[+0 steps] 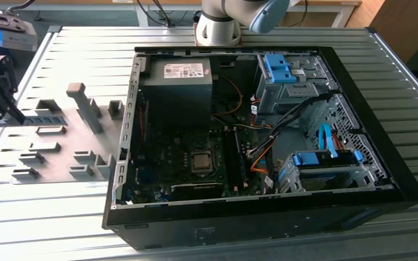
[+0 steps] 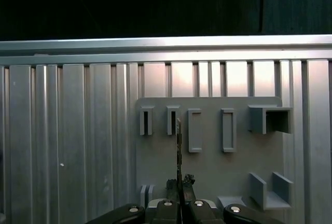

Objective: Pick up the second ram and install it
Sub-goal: 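Pick up the second ram and move it above second insertion slot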

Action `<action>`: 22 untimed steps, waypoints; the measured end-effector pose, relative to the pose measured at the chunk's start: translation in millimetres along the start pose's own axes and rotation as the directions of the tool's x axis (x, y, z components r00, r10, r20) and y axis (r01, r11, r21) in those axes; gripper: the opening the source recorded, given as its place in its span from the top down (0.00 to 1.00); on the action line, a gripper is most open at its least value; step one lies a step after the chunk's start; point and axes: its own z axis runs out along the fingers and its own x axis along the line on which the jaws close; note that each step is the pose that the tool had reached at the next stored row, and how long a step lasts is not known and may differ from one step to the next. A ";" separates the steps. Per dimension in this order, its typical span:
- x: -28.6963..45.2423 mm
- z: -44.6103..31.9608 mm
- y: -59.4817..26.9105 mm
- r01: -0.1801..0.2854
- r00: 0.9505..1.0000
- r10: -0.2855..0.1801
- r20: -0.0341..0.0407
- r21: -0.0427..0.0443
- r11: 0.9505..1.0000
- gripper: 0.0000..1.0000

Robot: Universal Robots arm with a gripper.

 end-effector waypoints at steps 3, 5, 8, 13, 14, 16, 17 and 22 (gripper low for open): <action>0.0 -2.2 0.0 0.000 1.000 0.000 0.000 0.000 1.000 0.86; 0.0 -4.0 0.0 0.000 1.000 0.000 0.000 0.000 1.000 0.86; 0.0 -6.8 0.0 0.000 1.000 0.000 0.000 0.000 1.000 0.86; 0.0 -11.3 0.0 0.000 1.000 0.000 0.000 0.000 1.000 0.86; 0.0 -12.3 0.0 0.000 1.000 0.000 0.000 0.000 1.000 0.86; 0.0 -14.5 0.0 0.000 1.000 0.000 0.000 0.000 1.000 0.86; 0.0 -15.8 0.0 0.000 1.000 0.000 0.000 0.000 1.000 0.86; 0.0 -21.0 -0.1 0.000 1.000 0.000 0.000 0.000 1.000 0.86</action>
